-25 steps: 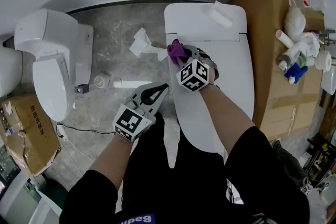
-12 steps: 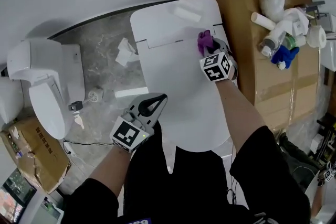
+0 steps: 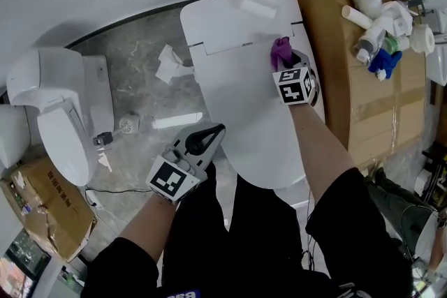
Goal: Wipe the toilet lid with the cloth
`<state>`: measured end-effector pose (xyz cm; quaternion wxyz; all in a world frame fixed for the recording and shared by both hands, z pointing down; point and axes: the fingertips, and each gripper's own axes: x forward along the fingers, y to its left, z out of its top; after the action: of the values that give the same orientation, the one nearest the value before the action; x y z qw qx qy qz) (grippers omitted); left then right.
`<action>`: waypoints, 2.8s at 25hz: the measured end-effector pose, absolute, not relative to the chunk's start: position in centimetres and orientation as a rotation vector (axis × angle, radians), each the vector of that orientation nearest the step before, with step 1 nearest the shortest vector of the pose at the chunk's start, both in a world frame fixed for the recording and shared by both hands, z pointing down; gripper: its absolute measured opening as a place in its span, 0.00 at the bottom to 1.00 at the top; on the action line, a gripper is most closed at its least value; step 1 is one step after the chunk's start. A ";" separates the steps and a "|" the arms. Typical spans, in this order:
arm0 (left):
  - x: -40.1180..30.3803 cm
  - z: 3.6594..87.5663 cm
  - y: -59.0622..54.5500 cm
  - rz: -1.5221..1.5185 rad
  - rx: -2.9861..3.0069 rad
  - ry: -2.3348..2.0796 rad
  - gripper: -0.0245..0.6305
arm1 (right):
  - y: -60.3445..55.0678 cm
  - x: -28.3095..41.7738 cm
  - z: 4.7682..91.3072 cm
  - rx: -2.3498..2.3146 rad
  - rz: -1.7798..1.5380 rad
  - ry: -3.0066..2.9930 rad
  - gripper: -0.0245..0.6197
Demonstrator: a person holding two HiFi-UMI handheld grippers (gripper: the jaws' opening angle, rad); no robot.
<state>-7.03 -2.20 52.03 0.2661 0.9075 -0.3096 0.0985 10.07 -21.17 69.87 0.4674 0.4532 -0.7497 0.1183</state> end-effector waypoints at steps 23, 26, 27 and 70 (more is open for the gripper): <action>-9.8 51.3 9.1 0.338 2.434 -0.919 0.06 | -9.9 5.2 71.6 0.997 0.396 -1.900 0.15; -5.8 50.8 9.1 0.345 2.425 -0.932 0.06 | -9.8 11.7 72.0 1.056 0.408 -1.876 0.15; -4.7 50.7 9.1 0.342 2.426 -0.941 0.06 | -9.7 13.3 72.1 1.070 0.409 -1.875 0.15; -2.6 51.4 23.8 0.272 2.380 -0.991 0.06 | 4.0 14.6 73.3 1.081 0.456 -1.924 0.15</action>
<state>-2.59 23.78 51.35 0.2713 0.8836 -0.3680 0.1010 14.61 4.04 73.33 0.4297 0.4331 -0.7710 0.1827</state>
